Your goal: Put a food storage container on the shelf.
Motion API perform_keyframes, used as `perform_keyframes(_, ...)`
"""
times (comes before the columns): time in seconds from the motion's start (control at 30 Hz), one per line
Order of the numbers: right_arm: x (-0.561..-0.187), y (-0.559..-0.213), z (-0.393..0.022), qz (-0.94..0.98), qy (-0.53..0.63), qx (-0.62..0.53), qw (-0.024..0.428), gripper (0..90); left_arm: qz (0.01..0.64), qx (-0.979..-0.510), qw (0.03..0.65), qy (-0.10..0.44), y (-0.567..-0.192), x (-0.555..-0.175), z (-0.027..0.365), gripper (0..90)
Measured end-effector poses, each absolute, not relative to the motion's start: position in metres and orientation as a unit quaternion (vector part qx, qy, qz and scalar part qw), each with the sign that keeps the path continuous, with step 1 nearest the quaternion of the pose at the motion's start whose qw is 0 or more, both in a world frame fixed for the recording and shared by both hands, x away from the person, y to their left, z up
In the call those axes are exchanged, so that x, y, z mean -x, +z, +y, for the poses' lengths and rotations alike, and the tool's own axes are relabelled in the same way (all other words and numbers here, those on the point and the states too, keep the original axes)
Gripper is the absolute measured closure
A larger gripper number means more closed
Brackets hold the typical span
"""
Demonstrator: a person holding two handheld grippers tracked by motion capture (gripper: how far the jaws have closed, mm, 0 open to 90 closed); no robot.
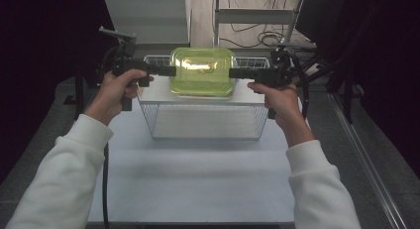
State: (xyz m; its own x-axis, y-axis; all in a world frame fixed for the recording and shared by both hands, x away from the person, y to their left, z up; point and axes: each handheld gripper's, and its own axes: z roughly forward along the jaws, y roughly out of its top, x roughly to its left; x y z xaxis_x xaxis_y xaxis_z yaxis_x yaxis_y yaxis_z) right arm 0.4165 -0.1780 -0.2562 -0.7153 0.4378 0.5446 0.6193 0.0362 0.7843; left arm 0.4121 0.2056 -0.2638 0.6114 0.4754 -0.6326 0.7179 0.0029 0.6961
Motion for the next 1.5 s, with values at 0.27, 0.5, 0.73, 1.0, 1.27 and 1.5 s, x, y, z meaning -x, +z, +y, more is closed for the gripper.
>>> perform_keyframes(0.27, -0.453, -0.254, -0.180, -0.702, -0.593, 0.384, 0.090, 82.1, 0.438, -0.696, 0.558, -0.112, -0.258, -0.446, 0.204, 81.3)
perform_keyframes(0.5, -0.473, -0.262, -0.177, -0.694, -0.591, 0.400, 0.096, 82.2, 0.455, -0.685, 0.556, -0.120, -0.269, -0.463, 0.206, 81.2)
perform_keyframes(0.73, -0.486, -0.269, -0.179, -0.675, -0.600, 0.414, 0.112, 81.5, 0.469, -0.666, 0.564, -0.136, -0.271, -0.471, 0.206, 81.0)
perform_keyframes(1.0, -0.498, -0.275, -0.178, -0.644, -0.601, 0.453, 0.137, 78.2, 0.497, -0.627, 0.575, -0.171, -0.279, -0.483, 0.208, 79.7)
perform_keyframes(1.27, -0.506, -0.281, -0.175, -0.625, -0.594, 0.484, 0.150, 73.8, 0.515, -0.607, 0.574, -0.192, -0.287, -0.492, 0.208, 75.5)
perform_keyframes(1.5, -0.508, -0.283, -0.174, -0.618, -0.595, 0.491, 0.151, 70.5, 0.516, -0.606, 0.576, -0.187, -0.292, -0.495, 0.207, 67.1)
